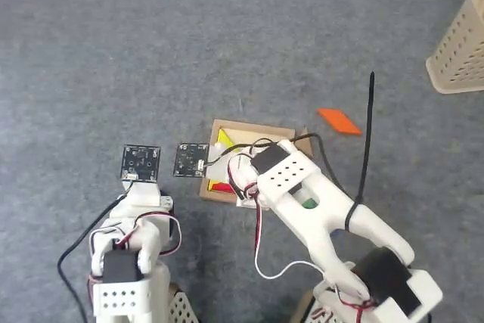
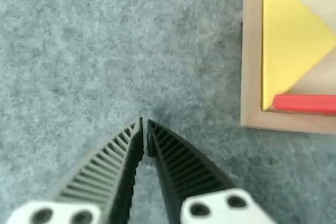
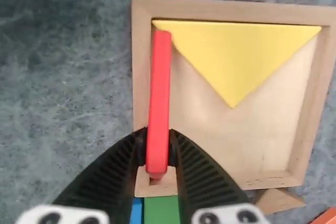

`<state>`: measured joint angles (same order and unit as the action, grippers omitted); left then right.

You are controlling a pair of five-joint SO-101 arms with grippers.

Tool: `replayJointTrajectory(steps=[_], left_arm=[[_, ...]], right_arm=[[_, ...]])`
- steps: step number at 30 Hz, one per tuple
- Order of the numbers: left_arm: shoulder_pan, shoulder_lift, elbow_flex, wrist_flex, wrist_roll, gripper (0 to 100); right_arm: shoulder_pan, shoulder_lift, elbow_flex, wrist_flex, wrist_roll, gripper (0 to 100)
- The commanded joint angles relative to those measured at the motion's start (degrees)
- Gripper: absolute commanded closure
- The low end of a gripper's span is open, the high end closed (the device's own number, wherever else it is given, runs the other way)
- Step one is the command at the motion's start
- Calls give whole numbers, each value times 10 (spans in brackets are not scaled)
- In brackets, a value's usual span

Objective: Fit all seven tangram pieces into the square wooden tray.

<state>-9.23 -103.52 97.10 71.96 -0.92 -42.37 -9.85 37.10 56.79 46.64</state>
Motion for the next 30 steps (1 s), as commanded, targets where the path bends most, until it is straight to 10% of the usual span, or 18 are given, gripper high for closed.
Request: replayJointTrajectory(steps=[1, 16, 30], left_arm=[[3, -11, -6, 4, -2, 983], [3, -11, -6, 4, -2, 983], [3, -11, -6, 4, -2, 983]], right_arm=[[-5, -29, -4, 7, 40, 991], [-2, -29, -5, 12, 23, 983], [0, -36, -13, 9, -18, 777]])
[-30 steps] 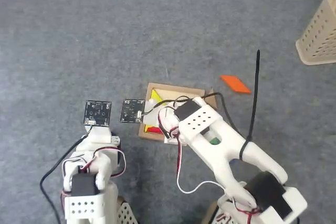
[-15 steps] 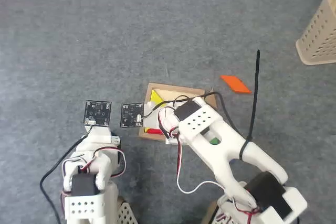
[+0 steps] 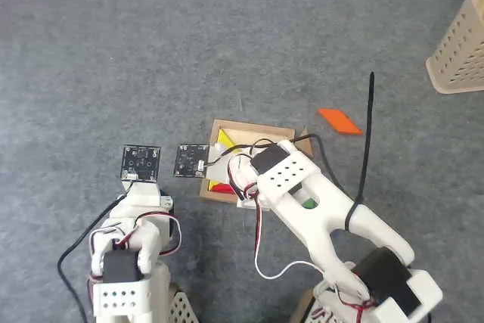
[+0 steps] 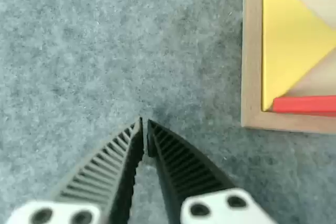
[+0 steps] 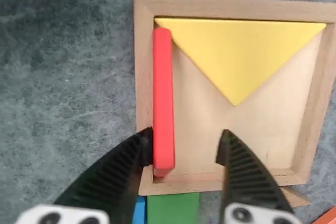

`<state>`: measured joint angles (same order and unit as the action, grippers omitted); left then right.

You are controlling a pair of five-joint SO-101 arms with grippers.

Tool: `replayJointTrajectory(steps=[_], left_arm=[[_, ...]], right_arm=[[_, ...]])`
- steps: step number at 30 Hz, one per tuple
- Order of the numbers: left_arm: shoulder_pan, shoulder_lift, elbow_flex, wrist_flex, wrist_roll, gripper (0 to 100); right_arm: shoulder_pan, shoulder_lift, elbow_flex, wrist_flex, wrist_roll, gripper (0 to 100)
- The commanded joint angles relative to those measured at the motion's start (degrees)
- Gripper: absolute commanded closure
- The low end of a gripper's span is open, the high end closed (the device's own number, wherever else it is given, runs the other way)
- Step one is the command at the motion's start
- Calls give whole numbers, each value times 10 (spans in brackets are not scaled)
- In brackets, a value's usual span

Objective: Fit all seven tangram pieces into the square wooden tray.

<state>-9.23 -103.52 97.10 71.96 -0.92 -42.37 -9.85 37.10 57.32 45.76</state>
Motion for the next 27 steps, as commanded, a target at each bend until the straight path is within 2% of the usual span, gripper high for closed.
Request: replayJointTrajectory(steps=[1, 3, 10, 19, 22, 24, 27], left_arm=[[3, -11, -6, 4, -2, 983], [3, -11, -6, 4, -2, 983], [3, -11, -6, 4, -2, 983], [3, -11, -6, 4, -2, 983], [3, -11, -6, 4, -2, 983], [3, -11, -6, 4, -2, 983], [3, -11, -6, 4, -2, 983]], right_arm=[[0, -36, -19, 7, -11, 777], [8, -36, -29, 7, -13, 775], [64, -35, -69, 0, -96, 775], [73, -36, -68, -5, -112, 778], [91, -36, -67, -21, -160, 779], [102, -33, -66, -36, -200, 819], [120, -25, -58, -61, -242, 988]])
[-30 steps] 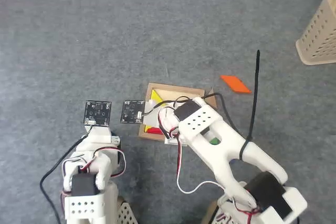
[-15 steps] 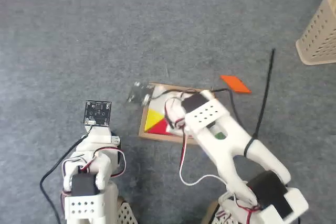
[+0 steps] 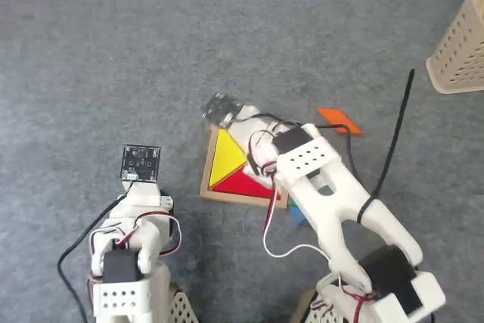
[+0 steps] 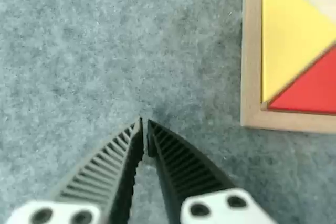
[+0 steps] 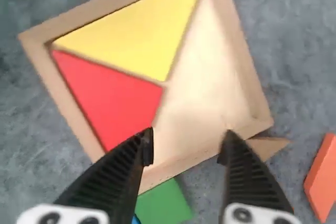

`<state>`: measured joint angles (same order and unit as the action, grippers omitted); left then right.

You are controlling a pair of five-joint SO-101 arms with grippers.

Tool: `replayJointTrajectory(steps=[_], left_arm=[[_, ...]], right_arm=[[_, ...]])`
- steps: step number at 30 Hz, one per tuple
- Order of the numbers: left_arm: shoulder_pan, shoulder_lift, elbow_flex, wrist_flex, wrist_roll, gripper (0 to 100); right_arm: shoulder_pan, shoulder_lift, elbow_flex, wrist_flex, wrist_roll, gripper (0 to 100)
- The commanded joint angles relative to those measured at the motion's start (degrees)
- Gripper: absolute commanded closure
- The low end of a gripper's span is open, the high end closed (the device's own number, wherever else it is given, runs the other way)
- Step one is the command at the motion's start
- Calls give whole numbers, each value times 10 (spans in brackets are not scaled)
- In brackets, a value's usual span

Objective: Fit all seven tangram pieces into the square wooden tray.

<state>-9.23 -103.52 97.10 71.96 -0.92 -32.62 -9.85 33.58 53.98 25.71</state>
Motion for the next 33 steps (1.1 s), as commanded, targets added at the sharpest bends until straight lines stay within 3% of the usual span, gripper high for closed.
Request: replayJointTrajectory(steps=[1, 4, 9, 20, 27, 33], left_arm=[[3, -11, -6, 4, -2, 983], [3, -11, -6, 4, -2, 983], [3, -11, -6, 4, -2, 983], [3, -11, -6, 4, -2, 983], [3, -11, -6, 4, -2, 983], [3, -11, -6, 4, -2, 983]], right_arm=[[27, -18, -21, -37, -48, 998], [28, 19, -11, -61, -55, 940], [6, 92, -13, -97, -53, 991], [-21, 91, -11, -95, -28, 991], [8, -61, -11, -17, -31, 991], [105, -211, -10, 45, -29, 991]])
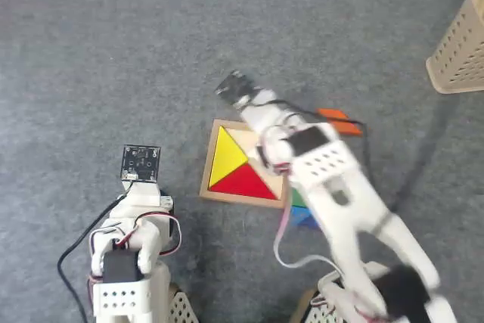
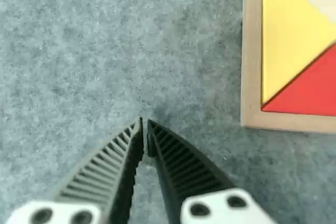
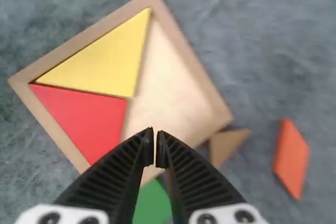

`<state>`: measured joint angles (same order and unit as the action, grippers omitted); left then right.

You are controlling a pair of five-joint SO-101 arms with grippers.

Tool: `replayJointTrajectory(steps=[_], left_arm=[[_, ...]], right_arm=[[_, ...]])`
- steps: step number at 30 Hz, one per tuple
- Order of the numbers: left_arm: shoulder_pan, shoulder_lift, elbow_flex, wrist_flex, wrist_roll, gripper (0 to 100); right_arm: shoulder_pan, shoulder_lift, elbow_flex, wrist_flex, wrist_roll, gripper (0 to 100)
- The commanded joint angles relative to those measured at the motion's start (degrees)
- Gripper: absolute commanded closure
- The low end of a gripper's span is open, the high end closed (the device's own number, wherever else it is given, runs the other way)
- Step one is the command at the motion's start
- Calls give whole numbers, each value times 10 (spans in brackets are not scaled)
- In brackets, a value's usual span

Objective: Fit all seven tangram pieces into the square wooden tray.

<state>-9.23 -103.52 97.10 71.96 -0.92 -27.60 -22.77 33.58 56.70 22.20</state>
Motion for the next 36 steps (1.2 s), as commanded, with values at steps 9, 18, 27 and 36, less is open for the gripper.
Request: replayJointTrajectory(steps=[9, 18, 27, 36], left_arm=[[3, -11, -6, 4, -2, 983], [3, -11, -6, 4, -2, 983], [3, -11, -6, 4, -2, 983], [3, -11, -6, 4, -2, 983]], right_arm=[[159, 58, -68, 0, 21, 894], [192, 298, -250, -1, 105, 723], [240, 446, -336, -34, 145, 705], [240, 492, -353, -31, 140, 798]])
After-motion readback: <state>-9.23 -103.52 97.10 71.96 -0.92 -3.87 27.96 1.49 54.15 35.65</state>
